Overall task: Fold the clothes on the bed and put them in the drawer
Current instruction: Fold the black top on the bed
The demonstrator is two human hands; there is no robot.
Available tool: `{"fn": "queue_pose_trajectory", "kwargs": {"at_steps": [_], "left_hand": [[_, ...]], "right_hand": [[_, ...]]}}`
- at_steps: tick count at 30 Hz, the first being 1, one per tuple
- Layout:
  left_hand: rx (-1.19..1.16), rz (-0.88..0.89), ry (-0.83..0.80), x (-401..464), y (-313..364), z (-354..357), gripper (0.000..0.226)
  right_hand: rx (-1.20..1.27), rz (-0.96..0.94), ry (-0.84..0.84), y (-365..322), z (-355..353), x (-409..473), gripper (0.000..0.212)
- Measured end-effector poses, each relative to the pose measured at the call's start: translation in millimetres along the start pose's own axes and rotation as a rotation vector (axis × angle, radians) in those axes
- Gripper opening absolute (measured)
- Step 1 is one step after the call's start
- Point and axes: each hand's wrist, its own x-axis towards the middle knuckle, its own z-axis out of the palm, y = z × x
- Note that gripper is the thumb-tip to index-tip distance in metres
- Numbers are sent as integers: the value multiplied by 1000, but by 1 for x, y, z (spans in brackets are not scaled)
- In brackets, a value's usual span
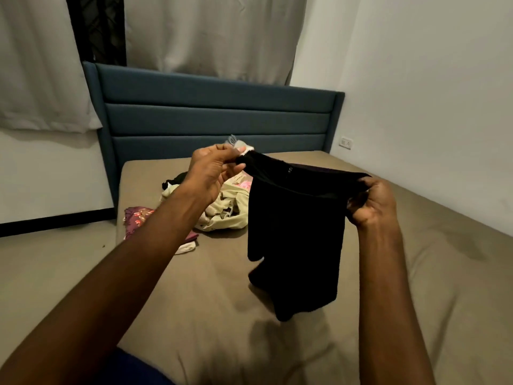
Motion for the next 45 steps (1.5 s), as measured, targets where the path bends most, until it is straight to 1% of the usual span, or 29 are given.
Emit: {"fn": "queue_pose_trajectory", "kwargs": {"at_steps": [1, 4, 6, 7, 9, 10, 11, 12, 13, 14, 16, 17, 19, 21, 22, 24, 26, 29, 30, 31, 32, 34, 35, 37, 39, 40, 41, 43, 45], "left_hand": [[-34, 22, 28, 5, 4, 6, 18], [-89, 99, 93, 25, 11, 28, 22], [-74, 181, 82, 44, 7, 41, 17], [-49, 214, 45, 53, 2, 45, 14], [78, 214, -42, 71, -16, 45, 30], [199, 204, -77, 77, -32, 43, 40], [362, 193, -91, 79, -52, 35, 49], [508, 172, -118, 76, -74, 27, 54], [610, 131, -136, 73, -102, 15, 56], [656, 78, -147, 67, -134, -1, 57], [723, -62, -124, 42, -201, -37, 52], [773, -134, -93, 23, -231, -56, 50], [876, -312, -21, -13, -288, -90, 42], [947, -399, 12, -49, -328, -107, 40], [979, -391, 21, -65, -338, -105, 42], [966, -390, 44, -85, -354, -93, 42], [968, -396, -8, -95, -361, -71, 45], [1122, -421, -109, -104, -374, -48, 62], [1137, -426, -118, -104, -379, -45, 63], [1089, -441, -119, -105, -378, -41, 61], [935, -446, -85, -104, -378, -41, 54], [399, -523, 50, -99, -369, -41, 27], [143, -576, 134, -96, -362, -44, 22], [-157, -632, 300, -93, -345, -64, 23], [-339, -652, 437, -94, -334, -89, 22], [-361, -664, 472, -95, -327, -97, 22], [-308, -670, 490, -97, -324, -105, 22], [-133, -650, 429, -99, -320, -112, 22], [86, -613, 329, -102, -320, -115, 23]], "right_hand": [[9, 1, -29, -5, 5, 1, 30], [30, -114, -86, -18, 24, 3, 24], [44, -194, -195, -17, 33, 17, 25], [15, -212, -247, -13, 31, 30, 30], [-198, -220, -300, -2, 21, 56, 53], [-378, -229, -285, 8, 9, 69, 65], [-581, -243, -205, 22, -8, 81, 70], [-760, -268, -104, 40, -31, 93, 65], [-905, -280, -43, 61, -58, 103, 54], [-1018, -262, -33, 83, -87, 107, 41], [-1193, -119, -69, 127, -144, 96, 24], [-1275, -43, -94, 148, -172, 84, 26], [-1407, 77, -147, 186, -223, 57, 52], [-1532, 35, -210, 215, -264, 32, 78], [-1596, -43, -220, 224, -279, 23, 83], [-1579, -126, -159, 232, -288, 16, 72], [-1472, -196, -54, 234, -281, 12, 46], [-1393, -314, 18, 236, -262, 8, 3], [-1368, -319, 43, 236, -258, 8, 7], [-1324, -298, 63, 234, -256, 9, 12], [-1240, -267, 104, 231, -257, 12, 14], [-1002, -231, 239, 220, -265, 23, 17], [-873, -208, 331, 213, -270, 30, 17], [-683, -140, 507, 192, -281, 45, 21], [-606, -104, 615, 174, -292, 51, 24], [-597, -101, 658, 167, -295, 49, 25], [-613, -108, 690, 161, -301, 46, 26], [-749, -101, 735, 160, -313, 41, 22], [-861, -27, 748, 168, -327, 34, 18]]}}
